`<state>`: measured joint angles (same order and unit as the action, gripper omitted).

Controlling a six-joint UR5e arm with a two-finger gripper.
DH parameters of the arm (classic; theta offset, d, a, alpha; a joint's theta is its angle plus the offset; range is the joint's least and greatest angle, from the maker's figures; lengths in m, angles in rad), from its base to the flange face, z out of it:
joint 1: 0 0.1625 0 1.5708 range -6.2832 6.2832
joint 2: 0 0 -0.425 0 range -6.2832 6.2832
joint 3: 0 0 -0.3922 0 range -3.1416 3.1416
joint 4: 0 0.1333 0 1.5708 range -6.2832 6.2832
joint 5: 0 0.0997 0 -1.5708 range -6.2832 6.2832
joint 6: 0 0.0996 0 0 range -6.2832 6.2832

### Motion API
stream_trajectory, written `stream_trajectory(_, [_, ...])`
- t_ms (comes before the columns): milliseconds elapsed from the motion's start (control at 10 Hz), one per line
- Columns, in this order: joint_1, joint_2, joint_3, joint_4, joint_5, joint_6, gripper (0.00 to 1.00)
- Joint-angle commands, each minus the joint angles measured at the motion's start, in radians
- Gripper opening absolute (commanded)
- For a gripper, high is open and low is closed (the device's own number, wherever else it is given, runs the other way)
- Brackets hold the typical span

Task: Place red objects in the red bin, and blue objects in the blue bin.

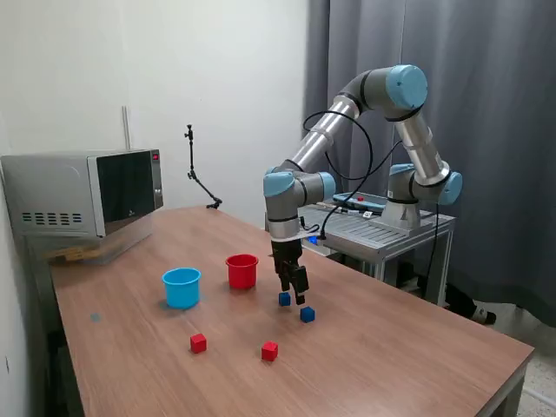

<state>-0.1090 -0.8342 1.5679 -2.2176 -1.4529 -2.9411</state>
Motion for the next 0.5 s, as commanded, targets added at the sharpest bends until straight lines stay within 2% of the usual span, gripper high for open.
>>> stream_trajectory(0, [0.0,0.003,0.0,-0.001,-0.001,0.0,1.0])
stream_trajectory(400, [-0.003,0.013,-0.005,-0.007,-0.01,-0.001,1.0])
